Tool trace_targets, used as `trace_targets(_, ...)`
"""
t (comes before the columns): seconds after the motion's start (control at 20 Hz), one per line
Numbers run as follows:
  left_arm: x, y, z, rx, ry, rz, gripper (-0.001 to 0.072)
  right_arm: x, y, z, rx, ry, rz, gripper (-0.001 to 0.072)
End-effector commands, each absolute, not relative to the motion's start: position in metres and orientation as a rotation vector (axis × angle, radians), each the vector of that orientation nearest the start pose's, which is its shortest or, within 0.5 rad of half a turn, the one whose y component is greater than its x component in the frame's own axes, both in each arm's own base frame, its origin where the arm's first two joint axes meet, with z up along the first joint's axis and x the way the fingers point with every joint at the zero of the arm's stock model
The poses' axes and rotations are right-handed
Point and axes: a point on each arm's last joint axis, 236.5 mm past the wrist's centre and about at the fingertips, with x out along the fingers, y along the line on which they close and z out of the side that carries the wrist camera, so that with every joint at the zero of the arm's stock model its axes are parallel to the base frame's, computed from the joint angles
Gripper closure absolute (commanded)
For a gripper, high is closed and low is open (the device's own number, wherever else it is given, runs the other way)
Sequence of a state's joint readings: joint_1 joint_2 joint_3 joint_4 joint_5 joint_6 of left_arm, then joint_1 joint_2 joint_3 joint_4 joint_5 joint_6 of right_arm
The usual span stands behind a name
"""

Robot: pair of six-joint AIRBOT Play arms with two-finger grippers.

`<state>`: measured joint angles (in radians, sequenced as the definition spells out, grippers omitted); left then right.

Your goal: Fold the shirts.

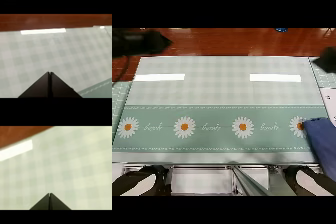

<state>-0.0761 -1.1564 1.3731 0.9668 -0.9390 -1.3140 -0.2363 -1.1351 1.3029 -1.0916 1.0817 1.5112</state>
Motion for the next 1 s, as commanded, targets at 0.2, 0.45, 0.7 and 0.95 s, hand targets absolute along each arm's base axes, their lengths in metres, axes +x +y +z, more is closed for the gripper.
trace_targets(0.2, 0.425, -0.117, 0.066, -0.08, 0.981, -0.29, 0.0695, 0.423, 0.044, 0.031, -0.006, 1.239, -0.014, 0.0685)
trace_targets(0.45, 0.409, -0.117, 0.056, -0.07, 1.059, -0.301, 0.0695, 0.418, 0.044, 0.031, -0.001, 1.257, -0.014, 0.0685)
trace_targets(0.7, 0.409, -0.117, 0.055, -0.07, 1.061, -0.301, 0.0695, 0.418, 0.044, 0.031, -0.001, 1.257, -0.014, 0.0685)
trace_targets(0.95, 0.409, -0.117, 0.055, -0.07, 1.062, -0.301, 0.0695, 0.418, 0.044, 0.031, -0.001, 1.257, -0.014, 0.0685)
